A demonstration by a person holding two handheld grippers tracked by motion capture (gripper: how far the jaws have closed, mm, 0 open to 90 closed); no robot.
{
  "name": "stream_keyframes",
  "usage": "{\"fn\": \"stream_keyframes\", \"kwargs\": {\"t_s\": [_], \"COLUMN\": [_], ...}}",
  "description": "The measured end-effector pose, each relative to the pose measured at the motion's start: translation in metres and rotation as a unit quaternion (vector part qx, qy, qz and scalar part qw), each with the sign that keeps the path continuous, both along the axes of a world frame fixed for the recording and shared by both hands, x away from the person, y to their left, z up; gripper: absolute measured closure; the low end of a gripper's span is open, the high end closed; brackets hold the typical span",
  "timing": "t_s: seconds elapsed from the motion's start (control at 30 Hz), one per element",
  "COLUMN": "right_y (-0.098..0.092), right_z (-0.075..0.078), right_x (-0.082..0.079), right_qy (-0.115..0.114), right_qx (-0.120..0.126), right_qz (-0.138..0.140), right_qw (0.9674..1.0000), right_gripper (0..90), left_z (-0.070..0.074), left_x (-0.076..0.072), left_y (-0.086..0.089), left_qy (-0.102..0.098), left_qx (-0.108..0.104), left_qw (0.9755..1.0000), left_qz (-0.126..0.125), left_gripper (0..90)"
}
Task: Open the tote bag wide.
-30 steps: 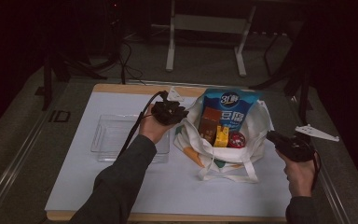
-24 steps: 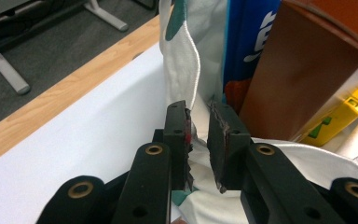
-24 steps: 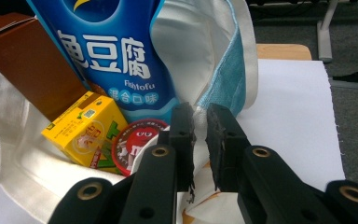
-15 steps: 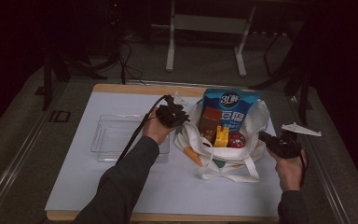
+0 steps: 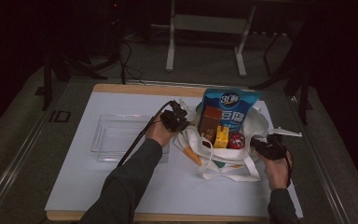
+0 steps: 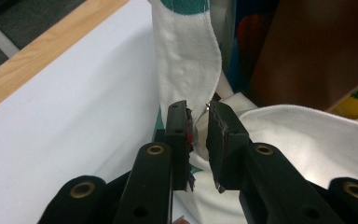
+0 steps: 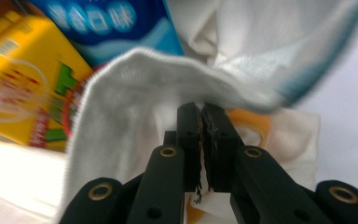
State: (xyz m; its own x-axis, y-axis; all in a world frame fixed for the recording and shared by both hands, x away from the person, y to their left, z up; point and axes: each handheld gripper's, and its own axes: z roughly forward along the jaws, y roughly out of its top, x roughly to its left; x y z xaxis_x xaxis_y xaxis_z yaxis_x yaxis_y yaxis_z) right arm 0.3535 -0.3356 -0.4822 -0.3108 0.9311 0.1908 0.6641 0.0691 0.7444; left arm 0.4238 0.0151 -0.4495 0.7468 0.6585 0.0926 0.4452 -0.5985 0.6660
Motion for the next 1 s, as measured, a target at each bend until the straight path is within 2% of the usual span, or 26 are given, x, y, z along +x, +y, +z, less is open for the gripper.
{"fn": "stream_keyframes", "kwargs": {"t_s": [0.07,0.1,0.17,0.2,0.23,0.27,0.43,0.47,0.5,0.53,0.6,0.7,0.8,0.87,0.93,1.0], "right_y": [0.0,0.002,0.002,0.001,0.0,0.0,0.0,-0.006,-0.006,-0.012,-0.012,-0.022,-0.027,-0.027,-0.024,-0.019], "right_z": [-0.002,-0.015,-0.028,-0.032,-0.035,-0.034,-0.03,-0.023,-0.023,-0.019,-0.019,-0.009,0.001,0.006,0.008,0.005], "right_x": [0.001,0.004,0.005,0.004,0.003,0.003,0.002,-0.003,-0.003,-0.008,-0.008,-0.02,-0.029,-0.032,-0.03,-0.024], "right_qy": [0.005,0.031,0.039,0.038,0.034,0.032,0.033,0.024,0.024,0.015,0.015,-0.002,-0.021,-0.028,-0.013,0.013], "right_qx": [-0.004,-0.027,-0.016,0.0,0.01,0.01,0.005,0.022,0.022,0.029,0.029,0.034,0.052,0.06,0.066,0.059], "right_qz": [-0.001,-0.002,-0.002,-0.006,-0.008,-0.009,-0.004,-0.013,-0.013,-0.022,-0.022,-0.037,-0.032,-0.016,0.007,0.022], "right_qw": [1.0,0.9992,0.9991,0.9993,0.9994,0.9994,0.9994,0.9994,0.9994,0.9992,0.9992,0.9987,0.9979,0.9977,0.9977,0.9979], "right_gripper": [85.3,85.1,85.3,85.5,85.4,85.3,83.4,72.9,72.9,64.9,64.9,57.1,55.1,53.6,50.3,49.6], "left_z": [-0.002,-0.005,-0.013,-0.013,-0.014,-0.014,-0.013,-0.013,-0.013,-0.013,-0.013,-0.011,-0.009,-0.007,-0.004,0.001], "left_x": [0.001,0.003,0.006,0.006,0.007,0.007,0.007,0.007,0.007,0.007,0.007,0.006,0.006,0.007,0.006,0.006], "left_y": [-0.001,-0.002,-0.003,-0.003,-0.003,-0.003,-0.002,0.0,0.0,0.0,0.0,0.001,0.002,0.003,0.005,0.008], "left_qy": [0.001,0.004,0.013,0.013,0.014,0.014,0.014,0.015,0.015,0.016,0.016,0.012,0.011,0.011,0.009,0.006], "left_qx": [0.007,0.015,0.02,0.02,0.018,0.015,0.014,0.014,0.014,0.012,0.011,0.008,0.004,0.0,-0.011,-0.025], "left_qw": [1.0,0.9998,0.9996,0.9996,0.9996,0.9996,0.9997,0.9997,0.9997,0.9997,0.9997,0.9998,0.9998,0.9998,0.9997,0.9995], "left_qz": [0.003,0.008,0.014,0.014,0.016,0.017,0.016,0.015,0.015,0.016,0.016,0.017,0.017,0.017,0.019,0.021], "left_gripper": [78.7,78.6,78.4,78.2,78.0,77.9,77.8,77.8,77.8,77.8,77.7,77.6,77.5,77.2,76.7,75.5]}}
